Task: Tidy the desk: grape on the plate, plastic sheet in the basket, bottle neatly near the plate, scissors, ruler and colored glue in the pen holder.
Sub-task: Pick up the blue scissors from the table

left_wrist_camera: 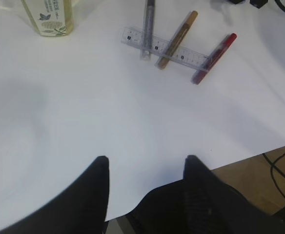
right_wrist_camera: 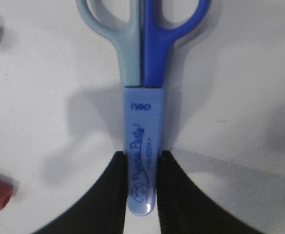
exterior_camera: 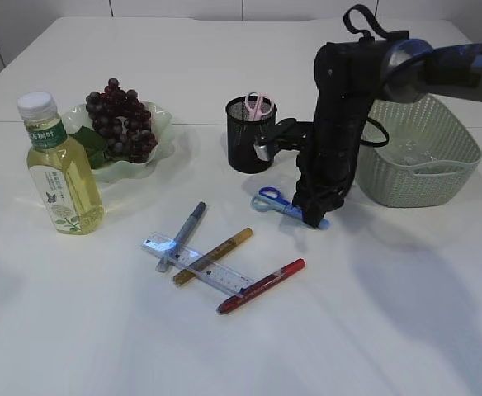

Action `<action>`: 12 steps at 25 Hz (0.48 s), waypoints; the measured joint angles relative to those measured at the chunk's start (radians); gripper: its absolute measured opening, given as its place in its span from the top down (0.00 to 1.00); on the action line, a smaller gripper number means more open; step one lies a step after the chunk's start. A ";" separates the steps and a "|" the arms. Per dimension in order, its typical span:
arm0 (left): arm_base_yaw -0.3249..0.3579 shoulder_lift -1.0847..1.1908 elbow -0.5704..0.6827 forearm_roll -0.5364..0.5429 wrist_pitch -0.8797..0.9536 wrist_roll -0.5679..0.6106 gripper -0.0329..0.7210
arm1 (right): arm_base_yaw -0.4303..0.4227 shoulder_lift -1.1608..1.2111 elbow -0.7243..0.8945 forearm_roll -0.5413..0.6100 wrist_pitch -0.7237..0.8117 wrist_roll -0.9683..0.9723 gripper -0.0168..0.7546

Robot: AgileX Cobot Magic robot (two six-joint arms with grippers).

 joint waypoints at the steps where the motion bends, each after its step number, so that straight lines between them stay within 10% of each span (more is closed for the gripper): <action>1: 0.000 0.000 0.000 0.000 0.000 0.000 0.48 | 0.000 -0.008 0.008 0.000 0.000 0.002 0.78; 12: 0.000 0.073 0.000 -0.077 -0.003 -0.031 0.48 | 0.000 -0.028 0.013 0.021 0.000 0.075 0.78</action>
